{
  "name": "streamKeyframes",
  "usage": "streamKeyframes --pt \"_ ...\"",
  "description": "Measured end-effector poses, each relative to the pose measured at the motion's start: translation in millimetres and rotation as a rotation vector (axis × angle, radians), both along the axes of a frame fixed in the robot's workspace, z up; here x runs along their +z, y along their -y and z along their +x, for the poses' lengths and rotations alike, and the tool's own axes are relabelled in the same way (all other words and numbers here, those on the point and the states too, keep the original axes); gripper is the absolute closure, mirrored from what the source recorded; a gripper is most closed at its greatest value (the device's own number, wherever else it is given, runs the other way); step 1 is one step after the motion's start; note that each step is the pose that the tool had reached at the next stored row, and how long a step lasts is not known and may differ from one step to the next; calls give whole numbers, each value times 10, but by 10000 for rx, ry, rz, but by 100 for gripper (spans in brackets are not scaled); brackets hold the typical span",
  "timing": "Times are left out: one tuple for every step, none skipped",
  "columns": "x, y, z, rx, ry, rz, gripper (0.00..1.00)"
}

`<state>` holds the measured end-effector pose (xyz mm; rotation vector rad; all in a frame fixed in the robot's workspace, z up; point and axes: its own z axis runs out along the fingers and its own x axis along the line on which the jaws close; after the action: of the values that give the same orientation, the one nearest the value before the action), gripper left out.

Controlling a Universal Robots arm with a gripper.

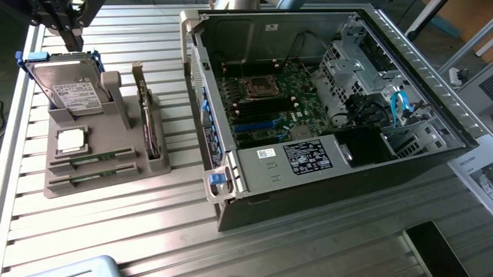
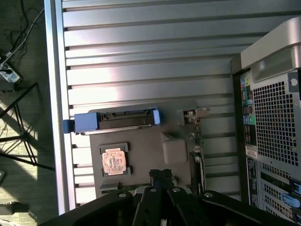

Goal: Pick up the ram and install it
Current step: 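Reach for the ram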

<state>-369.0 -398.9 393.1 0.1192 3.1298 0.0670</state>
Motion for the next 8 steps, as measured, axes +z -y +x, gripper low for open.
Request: streamKeyframes --pt "0 0 9 0 -67 0 89" --pt "0 0 12 -1 -101 0 89" --pt "0 0 12 -1 -102 0 89" --pt "0 0 13 0 -103 0 89" --pt "0 0 13 0 -103 -1 89" --pt "0 0 14 0 -103 0 89" --pt "0 0 14 0 -103 0 89" --pt "0 0 13 -1 -103 0 89"
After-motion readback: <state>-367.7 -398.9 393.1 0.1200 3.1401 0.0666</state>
